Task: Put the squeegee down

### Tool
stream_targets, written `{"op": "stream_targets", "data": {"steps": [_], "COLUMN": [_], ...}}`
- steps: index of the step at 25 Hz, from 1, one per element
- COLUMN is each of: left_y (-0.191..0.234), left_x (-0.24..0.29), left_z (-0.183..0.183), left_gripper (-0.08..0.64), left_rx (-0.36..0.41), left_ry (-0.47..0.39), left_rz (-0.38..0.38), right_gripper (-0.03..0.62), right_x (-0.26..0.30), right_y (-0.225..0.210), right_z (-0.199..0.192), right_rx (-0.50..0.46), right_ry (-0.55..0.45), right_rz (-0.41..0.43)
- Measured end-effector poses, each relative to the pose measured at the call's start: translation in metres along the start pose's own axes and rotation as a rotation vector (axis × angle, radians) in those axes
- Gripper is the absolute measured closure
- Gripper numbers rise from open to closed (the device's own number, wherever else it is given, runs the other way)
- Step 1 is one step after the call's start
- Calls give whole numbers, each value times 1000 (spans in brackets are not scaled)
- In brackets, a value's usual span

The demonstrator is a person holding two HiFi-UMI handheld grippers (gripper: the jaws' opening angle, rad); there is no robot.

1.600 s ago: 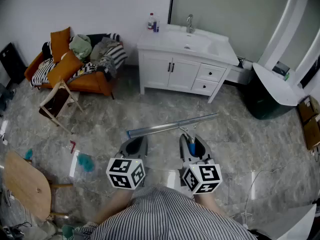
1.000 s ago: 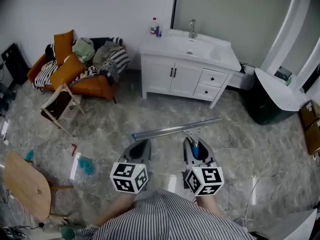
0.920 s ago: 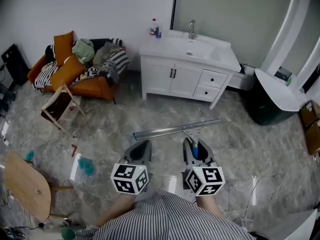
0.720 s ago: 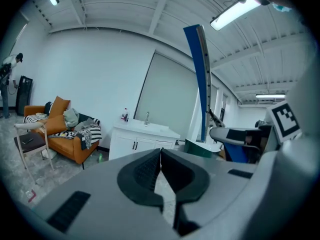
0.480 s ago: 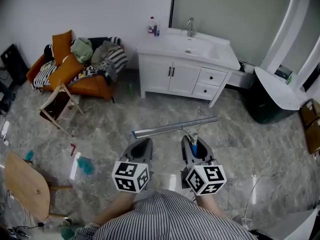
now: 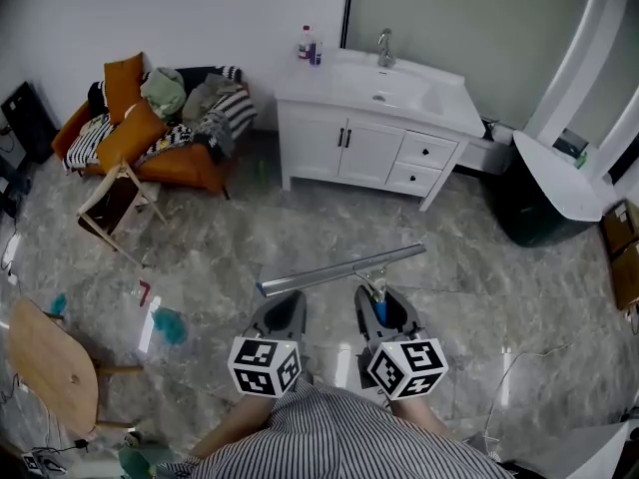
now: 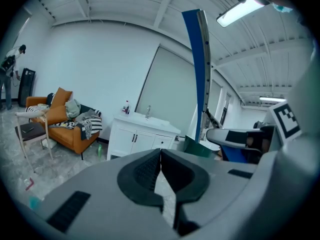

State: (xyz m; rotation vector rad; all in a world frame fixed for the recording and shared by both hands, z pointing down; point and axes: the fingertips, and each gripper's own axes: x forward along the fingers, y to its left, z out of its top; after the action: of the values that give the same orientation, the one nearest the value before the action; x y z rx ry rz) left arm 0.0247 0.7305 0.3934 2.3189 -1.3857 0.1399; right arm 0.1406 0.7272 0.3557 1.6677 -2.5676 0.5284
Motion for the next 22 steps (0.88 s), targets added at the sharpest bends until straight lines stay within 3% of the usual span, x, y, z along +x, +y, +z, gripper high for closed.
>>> {"op": "stream_targets", "data": {"steps": [8, 22], "left_y": [30, 157], "left_x": [36, 148], "left_z": [0, 124], "left_gripper": [546, 546], "left_rx": [-35, 5], "left_ry": [31, -39], "left_rz": [-19, -43], "right_gripper": [480, 480], "right_x": [54, 237], "right_y": [-12, -18], "right_z": [-4, 65], "right_rx": [0, -26], "right_ry": [37, -11], "right_rz": [-14, -45]}}
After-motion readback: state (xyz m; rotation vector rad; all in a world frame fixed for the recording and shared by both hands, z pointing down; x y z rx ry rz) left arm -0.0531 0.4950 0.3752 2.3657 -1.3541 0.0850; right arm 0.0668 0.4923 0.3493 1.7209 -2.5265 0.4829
